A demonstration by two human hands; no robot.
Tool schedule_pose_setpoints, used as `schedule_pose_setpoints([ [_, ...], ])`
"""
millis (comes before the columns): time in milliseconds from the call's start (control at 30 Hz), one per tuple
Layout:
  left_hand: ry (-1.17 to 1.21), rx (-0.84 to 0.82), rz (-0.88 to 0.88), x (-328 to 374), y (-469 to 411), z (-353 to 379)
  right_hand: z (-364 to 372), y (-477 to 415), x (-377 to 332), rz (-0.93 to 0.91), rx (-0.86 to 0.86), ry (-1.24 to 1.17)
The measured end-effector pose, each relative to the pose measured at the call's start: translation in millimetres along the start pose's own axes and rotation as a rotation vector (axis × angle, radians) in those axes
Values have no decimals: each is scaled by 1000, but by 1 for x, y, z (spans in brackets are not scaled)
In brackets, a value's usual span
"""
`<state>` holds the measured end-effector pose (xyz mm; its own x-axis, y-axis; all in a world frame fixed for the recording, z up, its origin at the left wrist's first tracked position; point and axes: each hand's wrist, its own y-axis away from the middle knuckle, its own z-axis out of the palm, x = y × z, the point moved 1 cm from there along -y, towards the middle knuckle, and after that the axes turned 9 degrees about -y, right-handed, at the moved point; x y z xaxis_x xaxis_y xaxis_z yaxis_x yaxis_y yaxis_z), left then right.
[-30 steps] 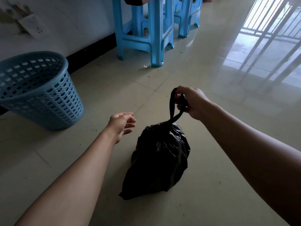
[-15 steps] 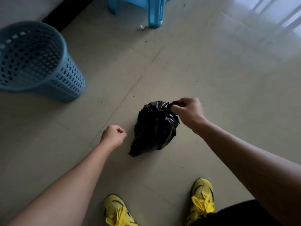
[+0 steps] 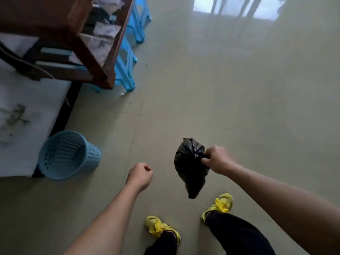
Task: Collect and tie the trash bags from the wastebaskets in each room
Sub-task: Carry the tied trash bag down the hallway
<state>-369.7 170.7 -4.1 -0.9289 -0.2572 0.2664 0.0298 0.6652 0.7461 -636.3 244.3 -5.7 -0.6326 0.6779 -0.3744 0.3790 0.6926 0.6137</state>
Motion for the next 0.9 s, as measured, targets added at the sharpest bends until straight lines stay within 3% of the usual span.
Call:
schedule_pose_setpoints([
  [333, -346, -18, 317, 272, 135, 8, -205, 119, 174, 216, 32, -26],
  [567, -634, -119, 654, 480, 199, 108, -326, 191, 343, 446, 141, -123],
  [900, -1141, -184, 1161, 780, 267, 281, -436, 253, 565, 893, 325, -448],
])
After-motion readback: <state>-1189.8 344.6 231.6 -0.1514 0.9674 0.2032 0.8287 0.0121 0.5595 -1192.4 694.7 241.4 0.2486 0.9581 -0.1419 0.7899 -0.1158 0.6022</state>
